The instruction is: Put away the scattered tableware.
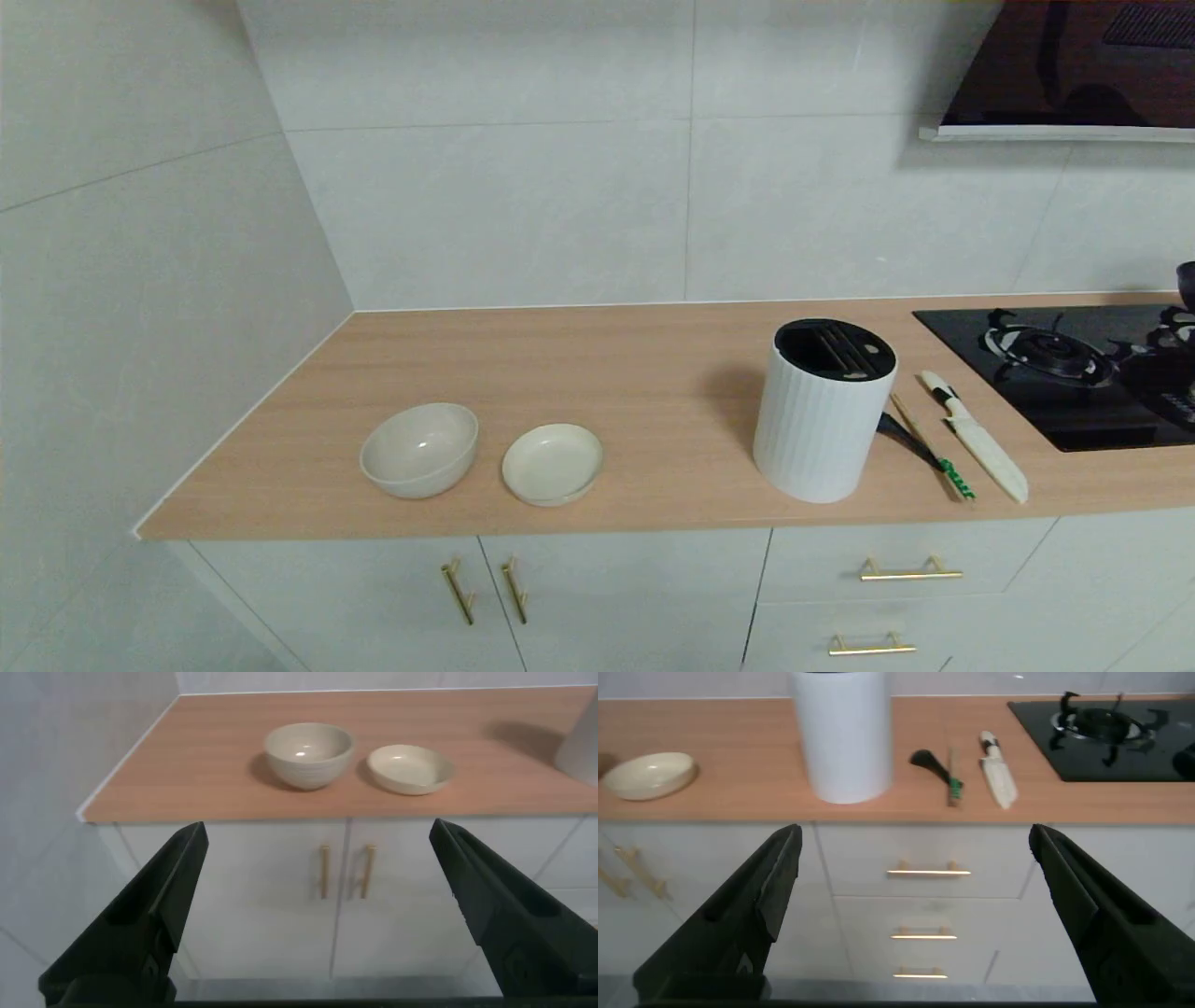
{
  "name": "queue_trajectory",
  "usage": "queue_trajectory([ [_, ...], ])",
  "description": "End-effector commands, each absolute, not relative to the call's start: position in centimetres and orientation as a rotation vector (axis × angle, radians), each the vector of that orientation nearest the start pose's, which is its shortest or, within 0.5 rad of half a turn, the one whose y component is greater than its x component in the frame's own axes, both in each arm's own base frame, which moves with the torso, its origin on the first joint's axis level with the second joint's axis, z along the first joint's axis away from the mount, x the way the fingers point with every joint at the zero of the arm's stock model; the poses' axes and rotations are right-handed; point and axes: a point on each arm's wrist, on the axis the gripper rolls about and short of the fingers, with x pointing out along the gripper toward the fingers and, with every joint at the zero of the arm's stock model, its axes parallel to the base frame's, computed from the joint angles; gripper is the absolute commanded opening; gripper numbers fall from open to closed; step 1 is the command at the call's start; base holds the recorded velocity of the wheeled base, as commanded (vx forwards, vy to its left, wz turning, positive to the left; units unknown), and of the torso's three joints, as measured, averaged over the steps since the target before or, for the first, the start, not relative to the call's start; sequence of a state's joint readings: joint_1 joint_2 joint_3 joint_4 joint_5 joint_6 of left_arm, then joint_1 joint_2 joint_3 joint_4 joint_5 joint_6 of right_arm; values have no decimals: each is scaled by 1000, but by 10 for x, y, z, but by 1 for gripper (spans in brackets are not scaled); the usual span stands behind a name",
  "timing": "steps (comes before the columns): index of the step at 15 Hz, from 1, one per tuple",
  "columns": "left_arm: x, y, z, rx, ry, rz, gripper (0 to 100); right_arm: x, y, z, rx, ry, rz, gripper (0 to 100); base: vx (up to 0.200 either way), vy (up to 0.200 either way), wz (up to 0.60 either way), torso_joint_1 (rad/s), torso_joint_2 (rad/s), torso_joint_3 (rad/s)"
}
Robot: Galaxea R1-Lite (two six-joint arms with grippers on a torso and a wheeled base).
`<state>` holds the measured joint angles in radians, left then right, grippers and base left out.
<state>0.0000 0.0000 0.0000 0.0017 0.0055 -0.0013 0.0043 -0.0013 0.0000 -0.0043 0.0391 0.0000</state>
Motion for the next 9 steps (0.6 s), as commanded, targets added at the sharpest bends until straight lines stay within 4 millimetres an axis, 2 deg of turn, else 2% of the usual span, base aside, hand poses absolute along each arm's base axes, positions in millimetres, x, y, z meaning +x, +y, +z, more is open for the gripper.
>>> queue_trajectory([
  [1,-23,0,75,-2,2,6,100,-23,1,76,0,-5,44,100,0,200,0,7,-2,-2],
  [9,-23,0,75,-2,2,6,100,-23,1,76,0,-5,44,100,0,200,0,4,2,7],
])
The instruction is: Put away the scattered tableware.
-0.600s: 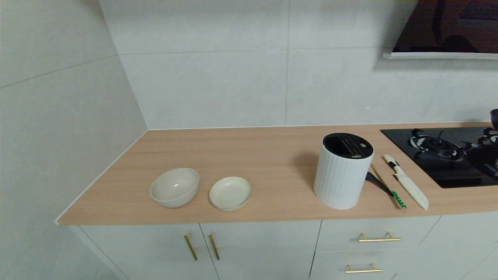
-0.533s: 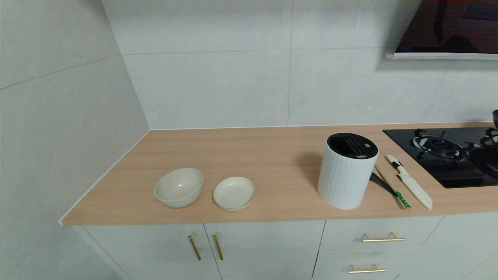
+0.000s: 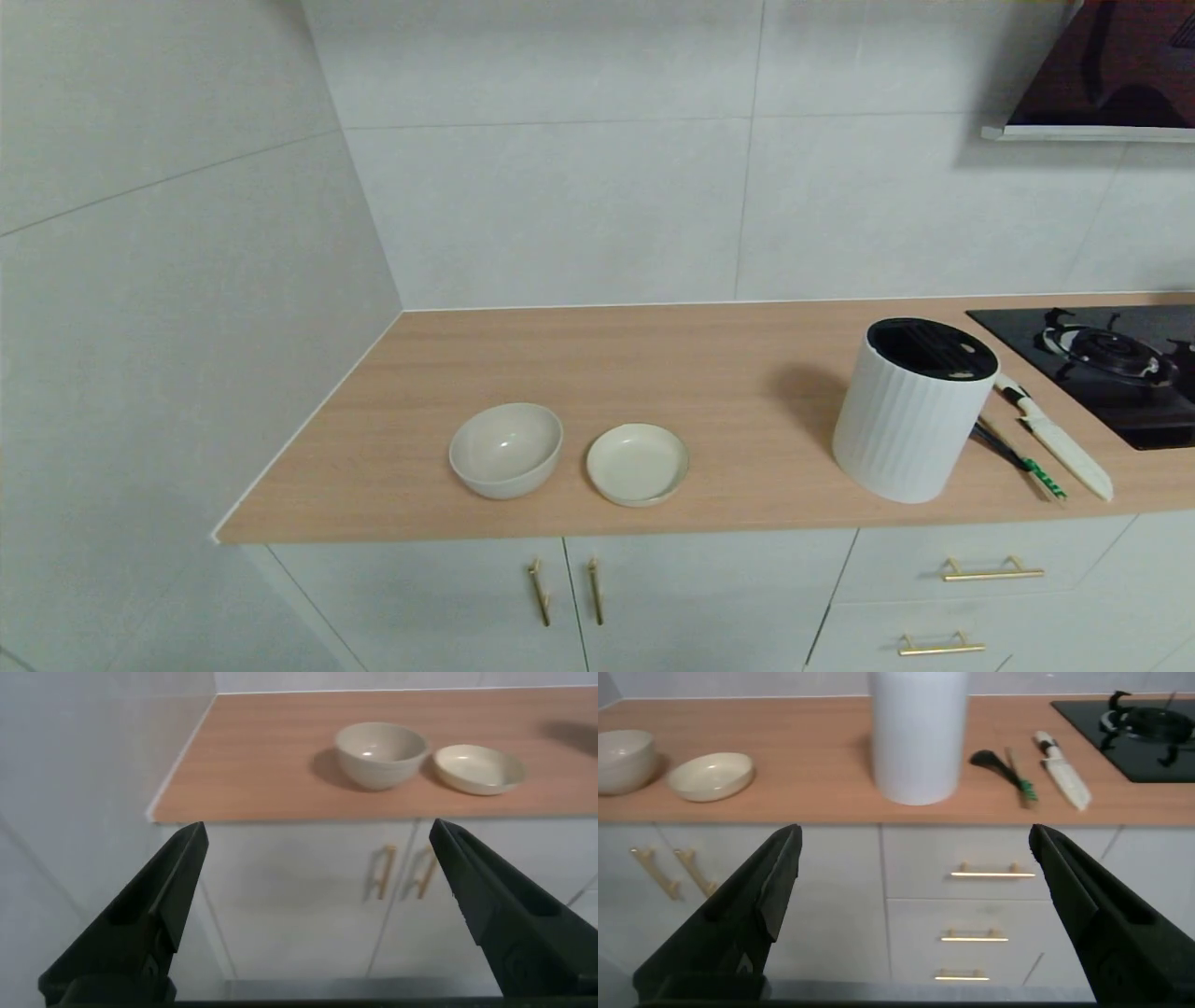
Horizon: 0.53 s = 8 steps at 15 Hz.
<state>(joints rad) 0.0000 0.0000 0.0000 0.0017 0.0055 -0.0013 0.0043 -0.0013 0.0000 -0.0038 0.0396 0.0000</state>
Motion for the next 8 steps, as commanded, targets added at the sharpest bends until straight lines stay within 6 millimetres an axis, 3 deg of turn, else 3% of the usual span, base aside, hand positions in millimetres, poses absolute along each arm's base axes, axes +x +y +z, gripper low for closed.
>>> queue_trajectory([
  [1,-23,0,75,-2,2,6,100,-23,1,76,0,-5,44,100,0,200,0,2,-2,-12],
  [5,-23,0,75,-2,2,6,100,-23,1,76,0,-5,44,100,0,200,0,5,6,8],
  [8,-23,0,75,0,2,6,100,-23,1,76,0,-5,44,100,0,0,0,0,0,0],
])
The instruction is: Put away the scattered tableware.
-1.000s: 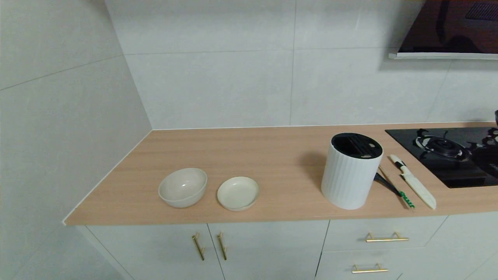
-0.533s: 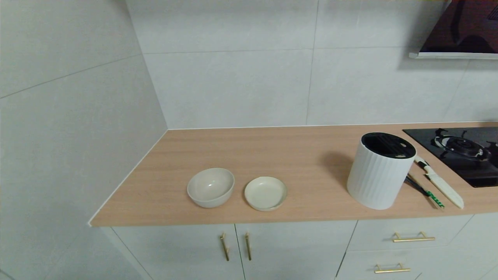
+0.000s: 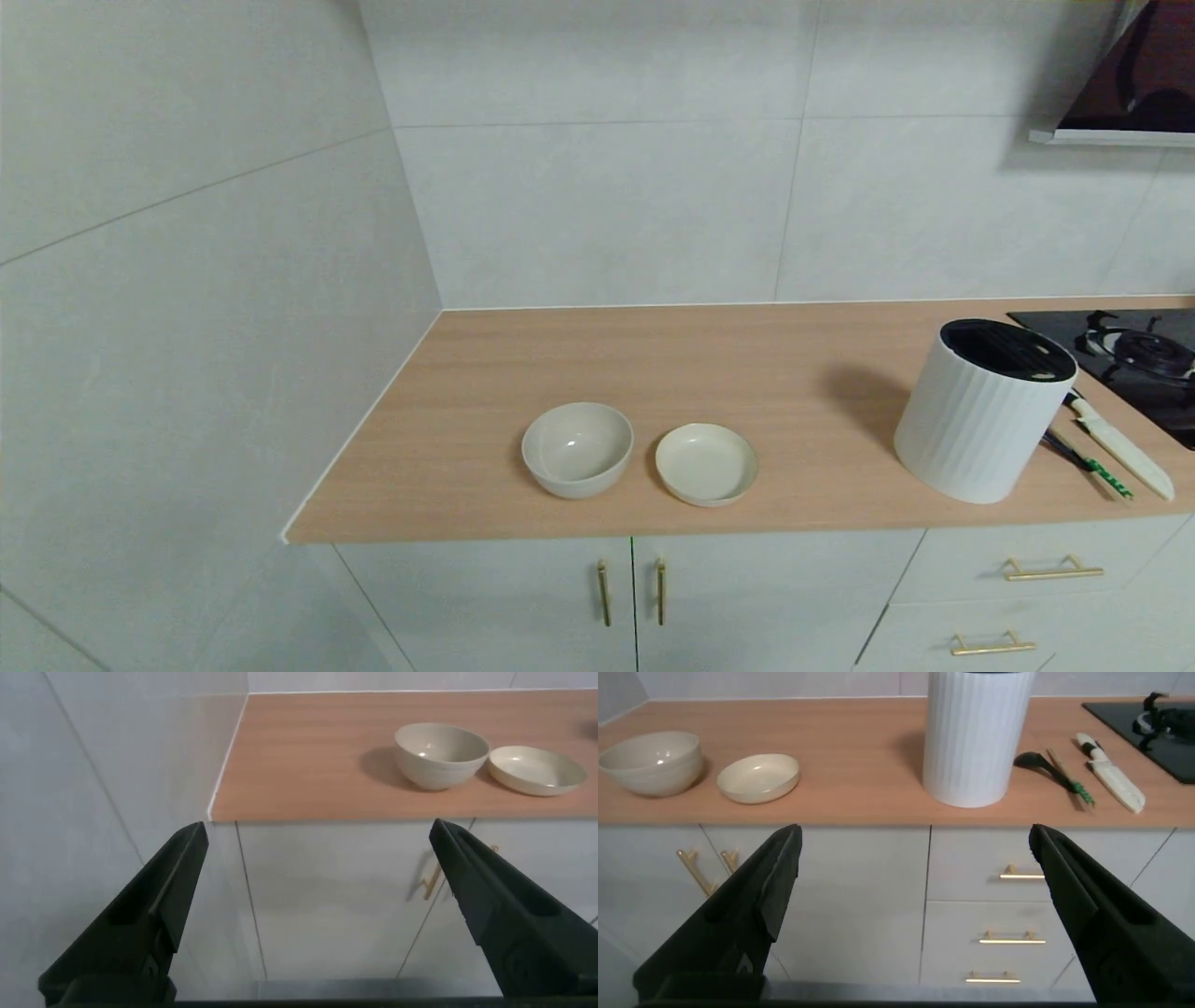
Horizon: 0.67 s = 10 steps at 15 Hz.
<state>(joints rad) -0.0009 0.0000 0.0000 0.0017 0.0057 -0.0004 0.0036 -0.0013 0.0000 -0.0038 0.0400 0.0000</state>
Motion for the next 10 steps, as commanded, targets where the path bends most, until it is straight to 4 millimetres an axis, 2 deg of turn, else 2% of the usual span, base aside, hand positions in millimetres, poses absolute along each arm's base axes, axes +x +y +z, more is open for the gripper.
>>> queue_trajectory([
  [1,-23,0,75,0,2,6,100,-23,1,76,0,-5,44,100,0,0,0,0,0,0],
  [10,-23,0,75,0,2,6,100,-23,1,76,0,-5,44,100,0,0,0,0,0,0],
])
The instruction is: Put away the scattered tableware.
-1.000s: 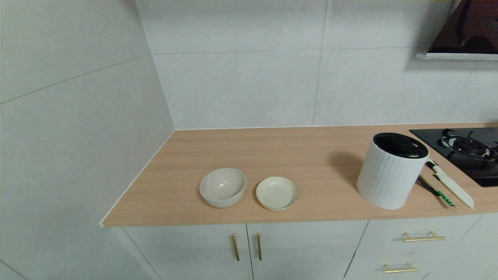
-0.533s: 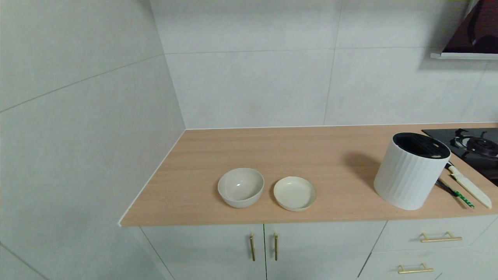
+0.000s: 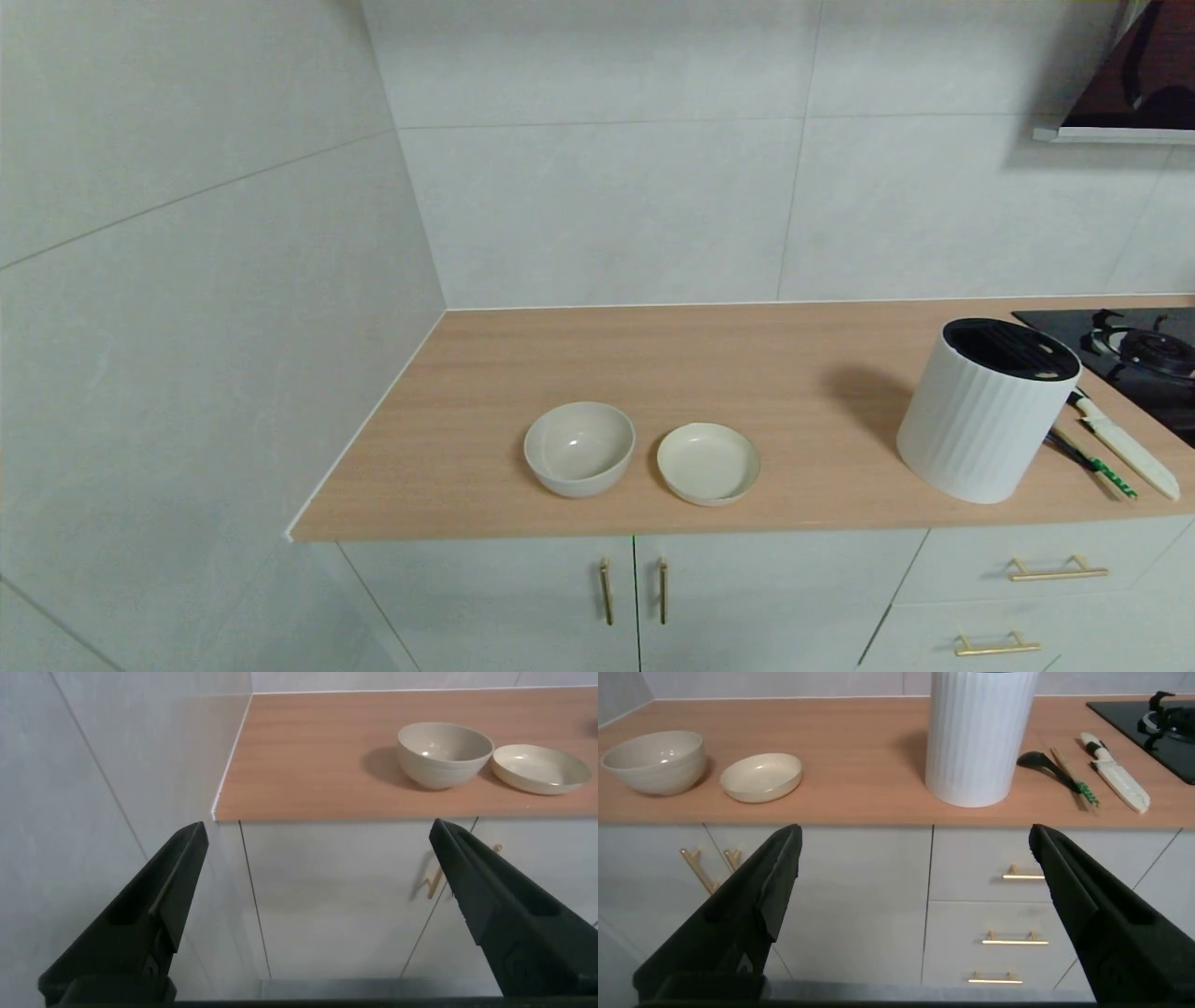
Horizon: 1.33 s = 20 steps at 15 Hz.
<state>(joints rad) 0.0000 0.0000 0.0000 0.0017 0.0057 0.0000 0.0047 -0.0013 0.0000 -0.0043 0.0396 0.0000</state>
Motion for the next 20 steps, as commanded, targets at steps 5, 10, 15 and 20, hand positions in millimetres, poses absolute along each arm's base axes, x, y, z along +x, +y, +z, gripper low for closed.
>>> queue_trajectory([
  [5,-23,0,75,0,2,6,100,-23,1,76,0,-5,44,100,-200,0,0,3,9,2],
  [10,-23,0,75,0,2,6,100,-23,1,76,0,-5,44,100,-40,0,0,0,-2,0],
  [15,-23,0,75,0,2,6,100,-23,1,76,0,-5,44,100,0,0,0,0,0,0],
  [20,-23,0,75,0,2,6,100,-23,1,76,-2,-5,44,100,0,0,0,-73,160,85],
])
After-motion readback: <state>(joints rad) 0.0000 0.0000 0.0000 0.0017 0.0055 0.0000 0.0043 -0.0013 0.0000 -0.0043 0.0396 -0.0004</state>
